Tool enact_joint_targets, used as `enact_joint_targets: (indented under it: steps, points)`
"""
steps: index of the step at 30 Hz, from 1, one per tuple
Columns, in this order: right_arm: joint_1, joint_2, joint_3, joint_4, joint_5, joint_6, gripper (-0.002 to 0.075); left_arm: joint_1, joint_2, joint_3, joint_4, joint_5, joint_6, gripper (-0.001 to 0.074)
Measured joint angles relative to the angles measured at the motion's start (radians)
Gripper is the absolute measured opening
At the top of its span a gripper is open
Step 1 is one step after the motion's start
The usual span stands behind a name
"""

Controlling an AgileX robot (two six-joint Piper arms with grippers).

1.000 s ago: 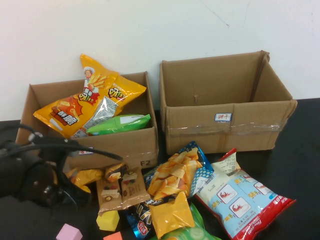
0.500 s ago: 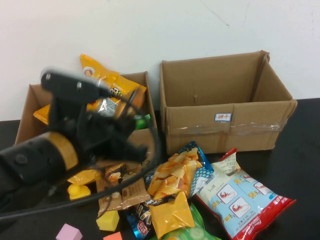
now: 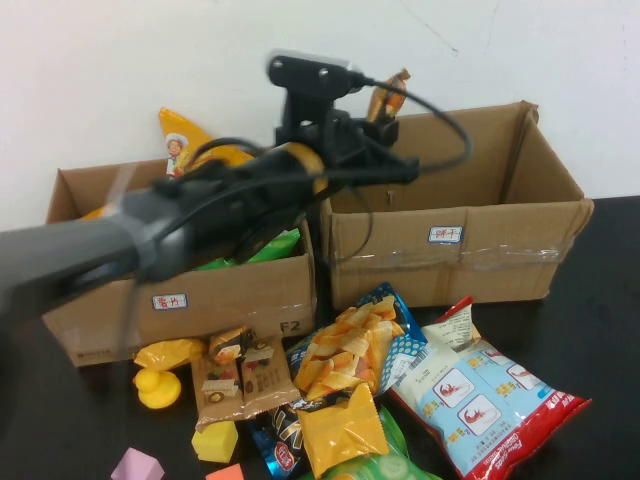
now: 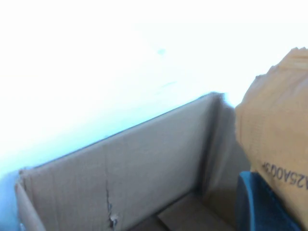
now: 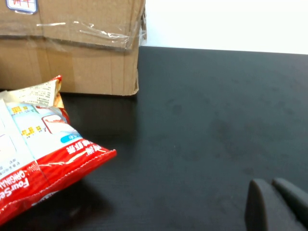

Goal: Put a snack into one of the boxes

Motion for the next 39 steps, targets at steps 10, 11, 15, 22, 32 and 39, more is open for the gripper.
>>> enact_joint_targets:
  steps: [10,11,15,22,32,39]
  points:
    - [0.0,0.0,0.0,0.0,0.0,0.0,-0.0001,0.02,0.263,-0.362,0.21,0.402,-0.297,0.0663]
    - [0.0,0.0,0.0,0.0,0.0,0.0,-0.0001,0.02,0.247,-0.36,0.213,0.413,-0.297,0.0659]
    - [0.0,0.0,0.0,0.0,0.0,0.0,-0.0001,0.02,0.115,-0.279,0.223,0.412,-0.275,0.0452]
    - [0.0,0.0,0.0,0.0,0.0,0.0,-0.0001,0.033,-0.226,0.101,0.142,0.197,-0.102,0.0042]
    - [0.0,0.0,0.0,0.0,0.0,0.0,-0.0001,0.049,-0.76,0.585,0.156,0.219,0.069,0.0009]
    - [0.0,0.0,0.0,0.0,0.0,0.0,-0.0001,0.049,-1.1,0.777,0.156,0.336,0.069,0.0009]
